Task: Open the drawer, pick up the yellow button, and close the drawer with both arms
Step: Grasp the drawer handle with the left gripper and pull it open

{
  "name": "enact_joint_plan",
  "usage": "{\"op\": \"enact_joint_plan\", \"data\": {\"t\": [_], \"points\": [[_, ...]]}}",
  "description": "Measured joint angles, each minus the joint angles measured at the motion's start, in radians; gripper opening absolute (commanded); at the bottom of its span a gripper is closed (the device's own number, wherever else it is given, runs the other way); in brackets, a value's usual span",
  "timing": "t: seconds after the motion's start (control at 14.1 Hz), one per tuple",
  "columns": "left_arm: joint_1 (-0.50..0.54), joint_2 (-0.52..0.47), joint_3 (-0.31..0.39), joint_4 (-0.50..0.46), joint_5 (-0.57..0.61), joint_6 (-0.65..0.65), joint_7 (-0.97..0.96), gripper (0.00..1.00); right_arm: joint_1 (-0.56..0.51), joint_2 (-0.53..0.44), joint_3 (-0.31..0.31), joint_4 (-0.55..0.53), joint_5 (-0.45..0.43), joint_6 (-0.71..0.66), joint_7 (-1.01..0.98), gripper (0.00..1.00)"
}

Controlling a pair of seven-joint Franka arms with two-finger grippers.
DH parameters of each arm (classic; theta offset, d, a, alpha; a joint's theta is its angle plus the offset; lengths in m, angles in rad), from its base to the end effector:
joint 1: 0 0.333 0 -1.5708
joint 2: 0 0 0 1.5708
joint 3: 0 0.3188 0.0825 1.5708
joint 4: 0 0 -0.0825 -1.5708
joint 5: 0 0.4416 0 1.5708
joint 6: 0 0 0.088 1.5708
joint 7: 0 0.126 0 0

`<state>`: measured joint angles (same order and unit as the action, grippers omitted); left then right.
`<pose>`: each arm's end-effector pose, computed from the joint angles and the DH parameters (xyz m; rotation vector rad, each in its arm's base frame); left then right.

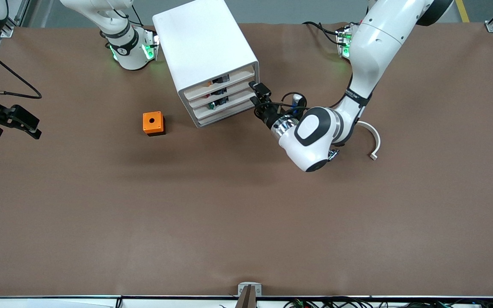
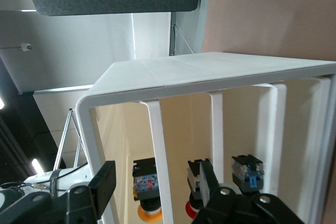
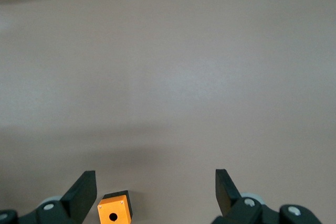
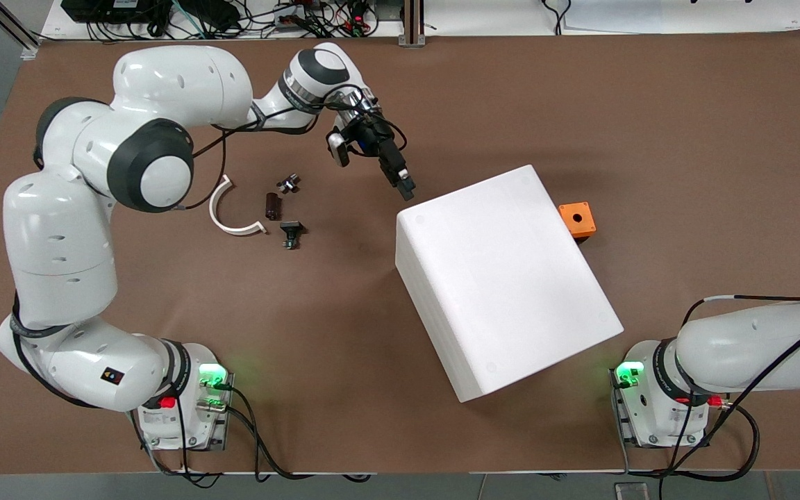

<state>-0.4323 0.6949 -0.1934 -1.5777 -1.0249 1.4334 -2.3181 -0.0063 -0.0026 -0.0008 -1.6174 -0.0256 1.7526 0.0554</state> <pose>0.4850 -0.4759 0.2250 -1.0912 -1.7522 1.4894 0.6309 -0.0072 0.6023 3.1107 -0.0927 0.2157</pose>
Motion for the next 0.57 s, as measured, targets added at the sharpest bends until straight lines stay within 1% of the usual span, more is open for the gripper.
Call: {"op": "enact_joint_plan", "data": {"t": [0.14,0.5,0.57], "points": [[-0.023,0.011,0.000,0.000,-0.001,0.000,0.000,0.61,0.000,0.000,0.000,0.000,0.000,0.000,0.000,1.00],[-0.068,0.035,0.000,0.006,-0.003,0.001,0.000,0.56,0.000,0.000,0.000,0.000,0.000,-0.001,0.000,1.00],[-0.074,0.036,0.000,0.009,-0.004,0.001,0.000,0.50,0.000,0.000,0.000,0.000,0.000,-0.001,0.000,1.00]]}}
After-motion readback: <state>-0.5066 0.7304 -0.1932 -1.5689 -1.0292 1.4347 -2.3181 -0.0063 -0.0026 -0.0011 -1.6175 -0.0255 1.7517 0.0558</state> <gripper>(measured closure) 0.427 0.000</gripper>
